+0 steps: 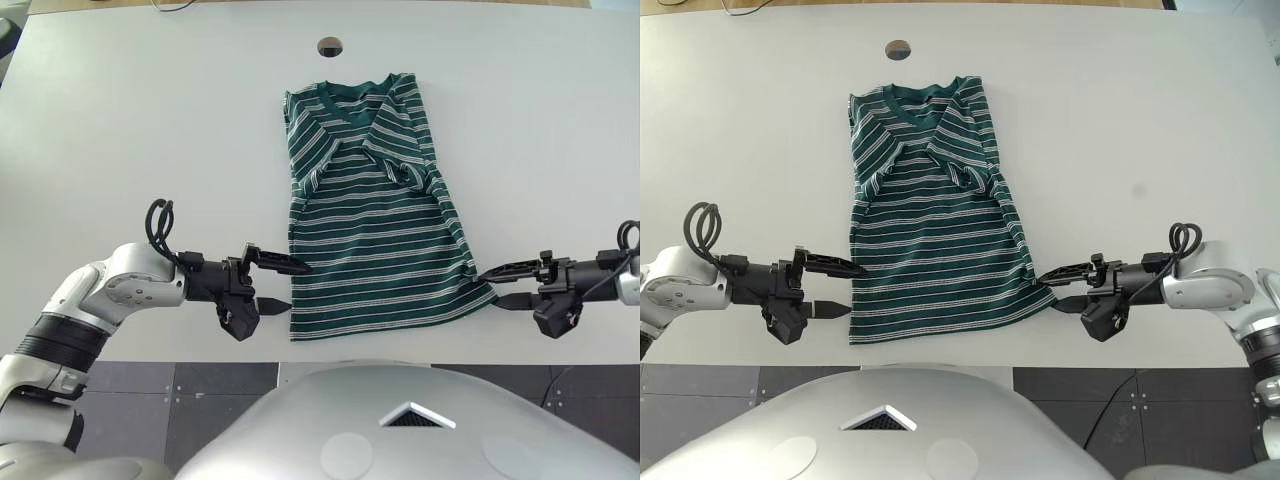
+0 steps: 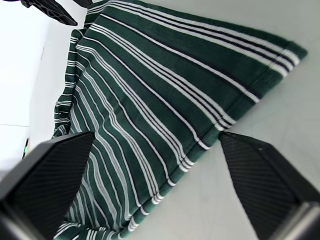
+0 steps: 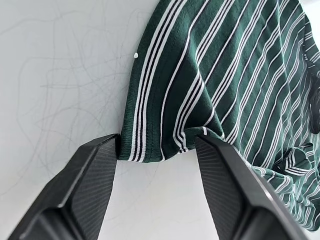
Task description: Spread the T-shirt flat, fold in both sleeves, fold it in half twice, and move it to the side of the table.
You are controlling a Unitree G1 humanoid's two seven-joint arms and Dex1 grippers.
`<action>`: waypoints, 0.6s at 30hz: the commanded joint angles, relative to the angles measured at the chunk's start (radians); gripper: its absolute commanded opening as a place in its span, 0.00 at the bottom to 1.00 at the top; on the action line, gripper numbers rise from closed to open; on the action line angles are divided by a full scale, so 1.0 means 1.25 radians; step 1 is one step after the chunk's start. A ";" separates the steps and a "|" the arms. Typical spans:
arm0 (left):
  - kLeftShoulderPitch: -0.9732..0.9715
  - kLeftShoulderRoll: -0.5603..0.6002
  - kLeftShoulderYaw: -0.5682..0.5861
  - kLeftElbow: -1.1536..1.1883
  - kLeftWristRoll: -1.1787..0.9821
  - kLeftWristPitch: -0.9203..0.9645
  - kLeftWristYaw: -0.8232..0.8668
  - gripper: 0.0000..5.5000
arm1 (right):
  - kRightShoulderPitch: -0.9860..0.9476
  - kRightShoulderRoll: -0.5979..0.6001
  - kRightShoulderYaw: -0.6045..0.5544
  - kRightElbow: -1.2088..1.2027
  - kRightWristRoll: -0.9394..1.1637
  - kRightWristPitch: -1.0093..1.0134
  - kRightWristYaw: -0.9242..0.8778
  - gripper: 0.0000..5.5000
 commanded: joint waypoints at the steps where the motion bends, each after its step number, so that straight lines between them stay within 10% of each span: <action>1: 0.080 -0.008 -0.089 0.009 0.060 0.081 -0.070 0.71 | 0.029 0.017 0.055 0.034 -0.081 0.027 0.022 0.51; 18: 0.244 -0.036 -0.036 -0.127 0.256 0.131 0.089 0.20 | 0.043 0.001 0.087 -0.009 -0.046 0.048 0.019 0.02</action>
